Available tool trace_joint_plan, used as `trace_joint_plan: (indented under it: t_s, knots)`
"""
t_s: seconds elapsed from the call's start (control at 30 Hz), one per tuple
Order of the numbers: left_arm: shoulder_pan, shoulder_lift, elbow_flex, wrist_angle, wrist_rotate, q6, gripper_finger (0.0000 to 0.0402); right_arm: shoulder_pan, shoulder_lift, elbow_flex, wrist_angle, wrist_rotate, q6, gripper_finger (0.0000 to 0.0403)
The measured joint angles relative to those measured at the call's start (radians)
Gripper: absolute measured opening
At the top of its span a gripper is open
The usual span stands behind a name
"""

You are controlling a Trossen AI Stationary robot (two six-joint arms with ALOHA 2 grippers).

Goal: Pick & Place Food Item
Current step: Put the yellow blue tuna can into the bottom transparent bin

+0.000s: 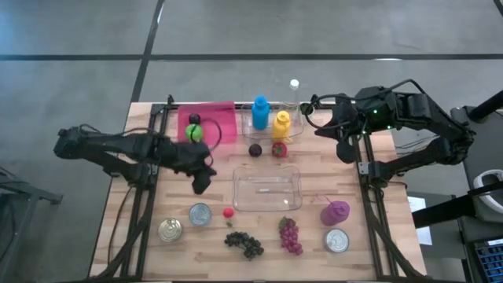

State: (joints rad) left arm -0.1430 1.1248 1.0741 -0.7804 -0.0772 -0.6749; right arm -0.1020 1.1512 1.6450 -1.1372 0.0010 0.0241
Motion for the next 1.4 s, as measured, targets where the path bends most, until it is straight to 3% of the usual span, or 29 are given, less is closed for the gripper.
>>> trace_joint_plan:
  t_s: [0.3,0.53,0.73,1.4]
  knots:
    - [-0.182,0.000,-0.192,-0.004,0.004,-0.382,0.0006,0.000,-0.035,-0.053,0.049,0.000,-0.001,0.0008]
    - [-0.227,0.000,-0.334,0.009,0.085,-0.505,0.0006,0.000,-0.048,-0.050,0.071,0.000,-0.004,0.0008]
    - [-0.228,0.001,-0.445,0.178,0.185,-0.507,0.0006,0.000,-0.052,-0.050,0.073,-0.001,0.001,0.0008]
    - [-0.231,0.013,-0.579,0.284,0.165,-0.481,0.0006,-0.001,-0.050,-0.050,0.075,0.000,0.037,0.0008]
